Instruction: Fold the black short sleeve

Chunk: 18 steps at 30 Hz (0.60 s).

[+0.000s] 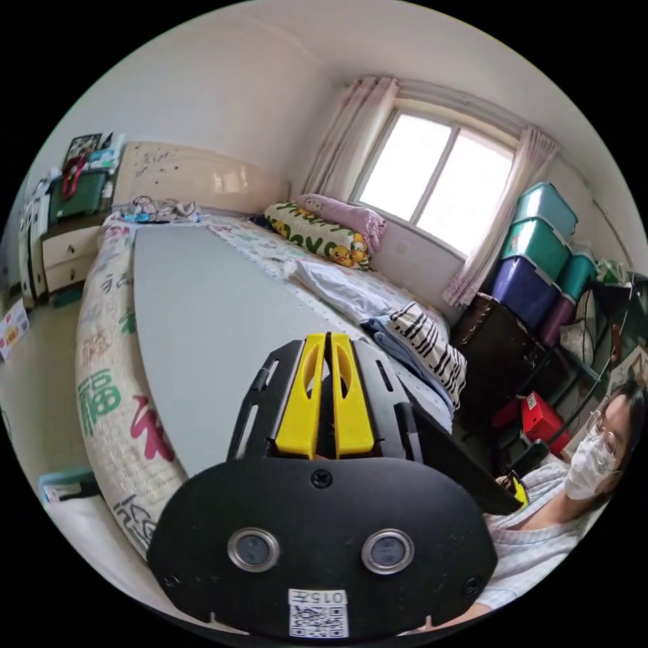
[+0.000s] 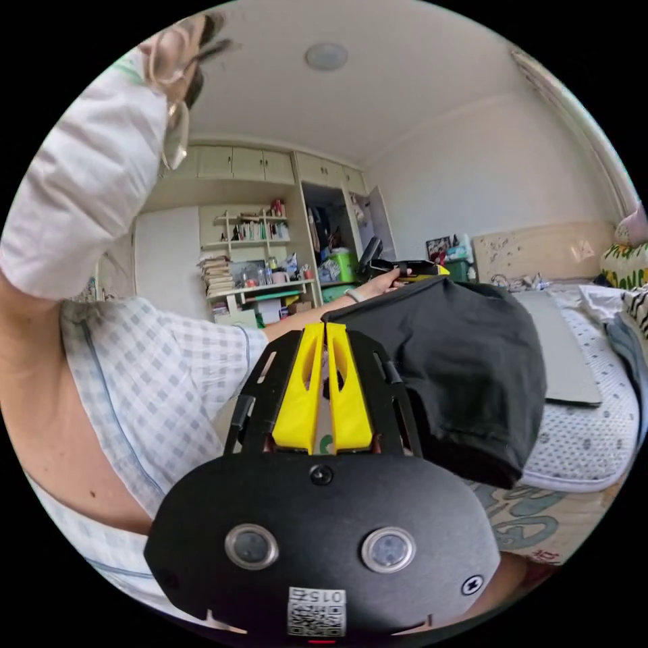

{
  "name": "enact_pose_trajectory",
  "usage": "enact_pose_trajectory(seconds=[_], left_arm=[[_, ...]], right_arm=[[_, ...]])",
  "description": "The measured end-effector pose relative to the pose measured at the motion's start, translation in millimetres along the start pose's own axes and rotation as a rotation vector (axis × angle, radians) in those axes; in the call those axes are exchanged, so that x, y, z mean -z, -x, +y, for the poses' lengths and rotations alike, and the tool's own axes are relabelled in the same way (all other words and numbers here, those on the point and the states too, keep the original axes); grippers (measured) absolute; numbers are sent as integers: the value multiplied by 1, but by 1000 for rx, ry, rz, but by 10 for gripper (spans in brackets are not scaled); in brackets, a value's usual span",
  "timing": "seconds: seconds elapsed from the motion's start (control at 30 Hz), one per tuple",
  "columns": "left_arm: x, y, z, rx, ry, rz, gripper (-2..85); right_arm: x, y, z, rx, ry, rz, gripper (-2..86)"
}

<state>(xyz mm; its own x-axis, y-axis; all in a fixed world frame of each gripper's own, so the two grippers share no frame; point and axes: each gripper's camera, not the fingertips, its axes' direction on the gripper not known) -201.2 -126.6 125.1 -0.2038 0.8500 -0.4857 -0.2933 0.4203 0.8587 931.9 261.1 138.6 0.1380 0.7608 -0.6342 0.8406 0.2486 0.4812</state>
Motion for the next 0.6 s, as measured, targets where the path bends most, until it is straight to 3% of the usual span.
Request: enact_pose_trajectory(seconds=[0.17,0.33,0.4,0.6], left_arm=[[-35,51,100,152,20,23,1],[-32,31,144,217,-53,-103,34],[-44,20,158,220,-51,-69,68],[-161,-45,166,126,312,-53,71]], right_arm=[[-62,28,10,-6,166,-15,-2],[-87,46,13,-6,215,-10,-1],[-95,50,13,-15,224,-15,-1],[-113,65,5,-14,277,-20,-1]])
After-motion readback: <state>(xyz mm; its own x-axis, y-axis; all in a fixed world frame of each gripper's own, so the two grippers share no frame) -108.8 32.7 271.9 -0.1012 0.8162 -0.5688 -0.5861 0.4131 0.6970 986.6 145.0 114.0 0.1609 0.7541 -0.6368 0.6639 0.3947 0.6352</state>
